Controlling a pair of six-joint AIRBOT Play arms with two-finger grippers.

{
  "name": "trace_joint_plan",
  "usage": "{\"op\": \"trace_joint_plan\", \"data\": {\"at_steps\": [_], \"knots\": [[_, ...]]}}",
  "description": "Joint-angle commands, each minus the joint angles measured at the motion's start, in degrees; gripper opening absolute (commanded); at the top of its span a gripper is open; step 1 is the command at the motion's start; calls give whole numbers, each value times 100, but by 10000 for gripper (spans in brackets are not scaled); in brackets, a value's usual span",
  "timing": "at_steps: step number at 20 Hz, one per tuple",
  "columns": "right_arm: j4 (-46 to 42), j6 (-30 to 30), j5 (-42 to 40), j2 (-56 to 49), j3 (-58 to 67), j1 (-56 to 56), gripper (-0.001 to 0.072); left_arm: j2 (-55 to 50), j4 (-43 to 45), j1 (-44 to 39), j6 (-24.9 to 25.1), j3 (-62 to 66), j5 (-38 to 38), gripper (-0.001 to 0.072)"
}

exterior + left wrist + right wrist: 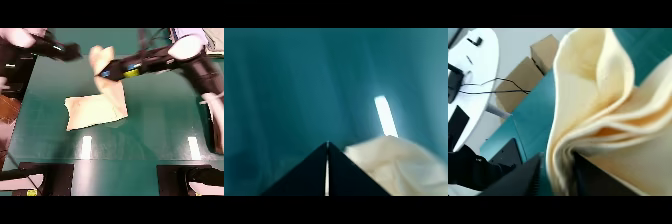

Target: Fold the shirts.

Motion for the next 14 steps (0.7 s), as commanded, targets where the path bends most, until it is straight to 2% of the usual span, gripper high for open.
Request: {"op": "trace_joint_plan", "data": {"at_steps": [1, 4, 7, 14], "knots": [[905, -997, -1257, -844, 76, 1139, 456, 1008, 308, 1106, 2, 39, -256, 25], [540, -973, -260, -1405, 741, 1329, 447, 1370, 313, 1600, 46, 39, -442, 26], [-289, -328, 181, -1237, 688, 846, 446, 1425, 315, 1698, 46, 37, -673, 26], [-1722, 702, 385, 201, -2133, -1467, 455, 1425, 262, 1696, 44, 37, -966, 26]]}}
